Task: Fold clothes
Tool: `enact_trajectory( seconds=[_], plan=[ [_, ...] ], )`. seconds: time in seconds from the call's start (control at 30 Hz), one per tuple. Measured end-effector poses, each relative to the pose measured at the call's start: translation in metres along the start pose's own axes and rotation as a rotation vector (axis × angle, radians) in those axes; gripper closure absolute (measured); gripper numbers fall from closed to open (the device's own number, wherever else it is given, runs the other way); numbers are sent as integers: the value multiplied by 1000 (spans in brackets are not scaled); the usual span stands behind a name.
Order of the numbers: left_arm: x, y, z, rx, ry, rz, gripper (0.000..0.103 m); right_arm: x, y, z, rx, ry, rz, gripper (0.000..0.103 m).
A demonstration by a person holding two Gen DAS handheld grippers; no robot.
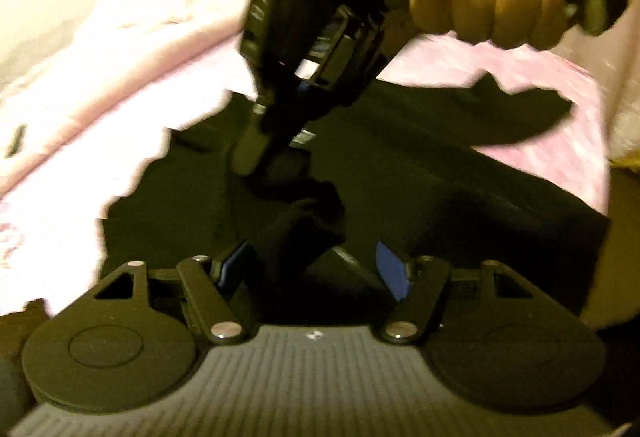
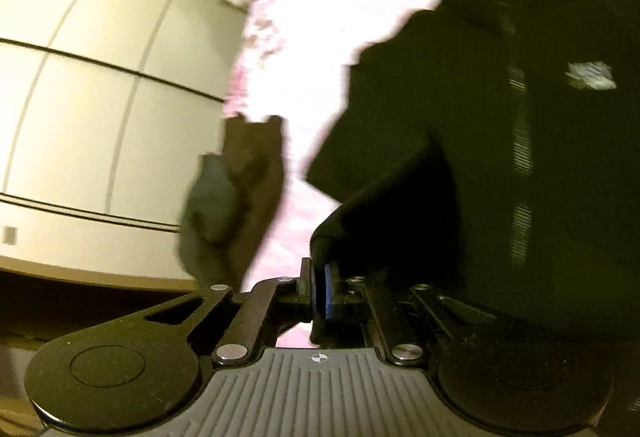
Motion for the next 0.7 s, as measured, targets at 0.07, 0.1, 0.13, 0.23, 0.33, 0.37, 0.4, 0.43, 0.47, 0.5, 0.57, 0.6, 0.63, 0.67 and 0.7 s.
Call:
enact_trajectory(
  seconds=[0.07, 0.1, 0.13, 0.23, 0.33, 0.37, 0.4, 0.43, 0.47, 0.5, 0.57, 0.6, 0.63, 0.67, 0.7],
  plan=[
    [-8, 7, -12, -18, 83, 33, 37, 11, 15, -20, -3, 42, -4, 101],
    [-12, 11, -18, -26, 125, 49, 41, 18, 23, -30, -9, 58, -4, 101],
    [-16, 14, -24, -35, 167, 65, 57, 25, 30, -41, -24, 65, -3, 100],
    [-35, 21, -64, -123, 251, 102, 88, 42, 53, -73, -121, 78, 45, 100],
    [-60, 24, -129, -241, 319, 138, 91, 51, 71, -99, -191, 120, 140, 52],
    [-68, 24, -157, -283, 345, 149, 91, 52, 71, -101, -216, 102, 162, 23],
    [-77, 24, -184, -324, 371, 161, 91, 53, 69, -101, -237, 78, 173, 20],
    [-86, 24, -212, -366, 397, 172, 91, 53, 67, -101, -257, 53, 185, 20],
    [-94, 24, -239, -408, 423, 183, 91, 54, 65, -101, -278, 29, 196, 20],
    [-103, 24, -266, -450, 449, 194, 91, 55, 59, -93, -269, 3, 190, 20],
    [-115, 17, -330, -541, 546, 195, 91, 58, 40, -68, -209, -53, 157, 20],
    [-116, 11, -365, -607, 611, 180, 90, 58, 28, -52, -176, -85, 142, 20],
    [-116, 1, -395, -681, 672, 152, 81, 55, 15, -36, -137, -127, 134, 20],
    [-116, -11, -422, -756, 728, 116, 75, 50, 1, -21, -96, -173, 128, 20],
    [-116, -22, -443, -821, 781, 88, 72, 43, -14, -5, -53, -223, 124, 20]
  ],
)
Point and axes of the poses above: each gripper's, at about its wrist camera, not at the fingertips, and x roughly the way its jaws point, z to its right, y to its top, the point moved 1 cm from there along x, roughly the way its jaws point, and after that the axes turned 14 degrees about -x, right-handed, at the moved point
